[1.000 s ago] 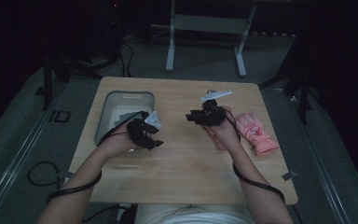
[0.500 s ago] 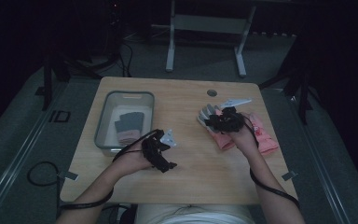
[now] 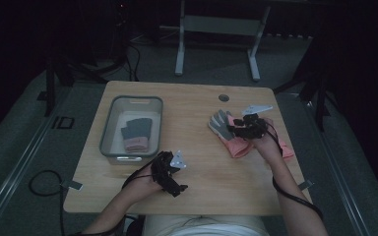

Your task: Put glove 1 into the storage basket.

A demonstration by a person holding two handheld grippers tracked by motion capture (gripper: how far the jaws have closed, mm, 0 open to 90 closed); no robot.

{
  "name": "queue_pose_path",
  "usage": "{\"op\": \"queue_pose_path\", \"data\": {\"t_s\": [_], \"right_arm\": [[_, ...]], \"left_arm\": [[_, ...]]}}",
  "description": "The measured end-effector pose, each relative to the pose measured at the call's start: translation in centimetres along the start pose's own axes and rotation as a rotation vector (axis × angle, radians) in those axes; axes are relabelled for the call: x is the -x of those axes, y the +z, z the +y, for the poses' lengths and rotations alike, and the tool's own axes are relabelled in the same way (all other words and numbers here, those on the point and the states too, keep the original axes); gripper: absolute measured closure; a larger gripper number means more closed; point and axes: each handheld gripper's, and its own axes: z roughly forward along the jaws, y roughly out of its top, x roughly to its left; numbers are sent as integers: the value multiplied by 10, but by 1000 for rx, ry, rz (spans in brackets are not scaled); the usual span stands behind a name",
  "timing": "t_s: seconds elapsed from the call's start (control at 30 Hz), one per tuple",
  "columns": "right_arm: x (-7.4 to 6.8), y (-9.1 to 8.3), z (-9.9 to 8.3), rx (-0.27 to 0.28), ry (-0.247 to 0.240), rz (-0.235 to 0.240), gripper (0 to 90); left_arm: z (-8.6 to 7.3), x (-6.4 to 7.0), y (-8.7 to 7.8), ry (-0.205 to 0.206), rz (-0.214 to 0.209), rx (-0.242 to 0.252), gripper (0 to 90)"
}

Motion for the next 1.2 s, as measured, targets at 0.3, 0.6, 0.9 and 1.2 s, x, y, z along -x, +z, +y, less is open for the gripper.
{"op": "queue_pose_path", "data": {"t_s": [0.3, 0.6, 0.9, 1.2], "right_arm": [[13, 21, 6, -45, -25, 15, 607], [19, 46, 8, -136, -58, -2, 647], [16, 72, -5, -291, -121, 17, 649], [17, 76, -13, -286, 10, 10, 840]], "left_arm": [[-19, 11, 14, -37, 22, 26, 12], [-32, 16, 8, -76, 49, 78, 13], [-35, 20, 8, -78, 38, 85, 13], [-35, 21, 9, -65, 42, 91, 13]]}}
